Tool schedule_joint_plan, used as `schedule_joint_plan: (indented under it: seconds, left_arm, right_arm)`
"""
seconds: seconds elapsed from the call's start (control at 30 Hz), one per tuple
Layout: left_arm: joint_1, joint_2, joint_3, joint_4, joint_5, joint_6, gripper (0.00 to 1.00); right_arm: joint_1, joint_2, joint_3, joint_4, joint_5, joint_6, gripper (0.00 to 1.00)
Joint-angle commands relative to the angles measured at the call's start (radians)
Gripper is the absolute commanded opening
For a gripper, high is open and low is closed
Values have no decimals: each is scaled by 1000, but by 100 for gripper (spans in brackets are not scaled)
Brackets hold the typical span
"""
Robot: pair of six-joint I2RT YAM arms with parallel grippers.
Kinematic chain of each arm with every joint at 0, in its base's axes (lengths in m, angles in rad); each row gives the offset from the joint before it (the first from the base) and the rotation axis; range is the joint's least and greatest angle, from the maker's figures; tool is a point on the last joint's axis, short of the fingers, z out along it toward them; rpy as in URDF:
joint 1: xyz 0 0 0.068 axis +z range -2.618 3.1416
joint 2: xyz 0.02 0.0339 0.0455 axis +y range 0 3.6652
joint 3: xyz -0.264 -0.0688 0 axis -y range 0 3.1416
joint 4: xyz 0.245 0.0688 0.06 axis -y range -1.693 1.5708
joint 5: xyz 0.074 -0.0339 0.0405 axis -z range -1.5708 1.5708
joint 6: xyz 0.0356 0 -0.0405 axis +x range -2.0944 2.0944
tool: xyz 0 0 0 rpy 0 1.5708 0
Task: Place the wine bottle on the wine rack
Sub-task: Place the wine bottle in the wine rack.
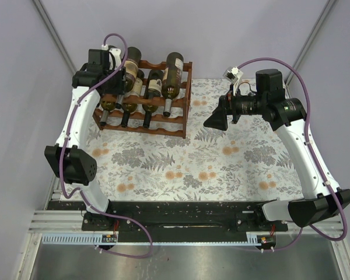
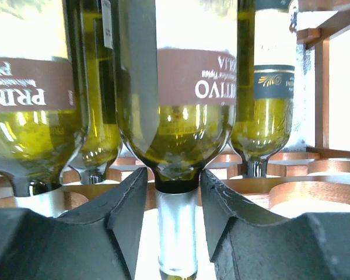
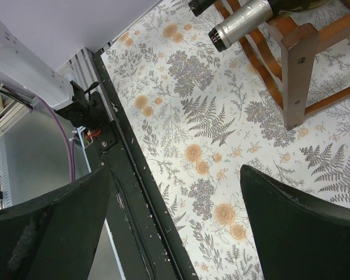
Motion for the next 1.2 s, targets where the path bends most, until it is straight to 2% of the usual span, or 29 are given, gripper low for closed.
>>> schedule_joint_plan:
  seconds: [0.0, 0.5, 0.7, 0.9, 1.03, 1.17]
  left_arm:
    - [0, -17, 65, 72, 2, 1, 47]
    - [0, -64, 35, 69, 23, 25, 51]
    - [0, -157, 20, 70, 23, 61, 60]
    - [0, -280, -15, 88, 90, 81, 73]
    - [3, -389, -110, 168, 175, 59, 91]
    - [1, -484, -228, 251, 192, -16, 95]
  right_arm:
    - [-6, -33, -4, 28, -16, -13, 99]
    - [-6, -31, -20, 31, -17, -16, 99]
    - [-6, -48, -42, 46, 49, -28, 99]
    - [-6, -68, -83, 115, 217, 18, 100]
    - [-6, -63, -91, 141, 346, 62, 100]
    - [-6, -85, -114, 189, 516, 87, 99]
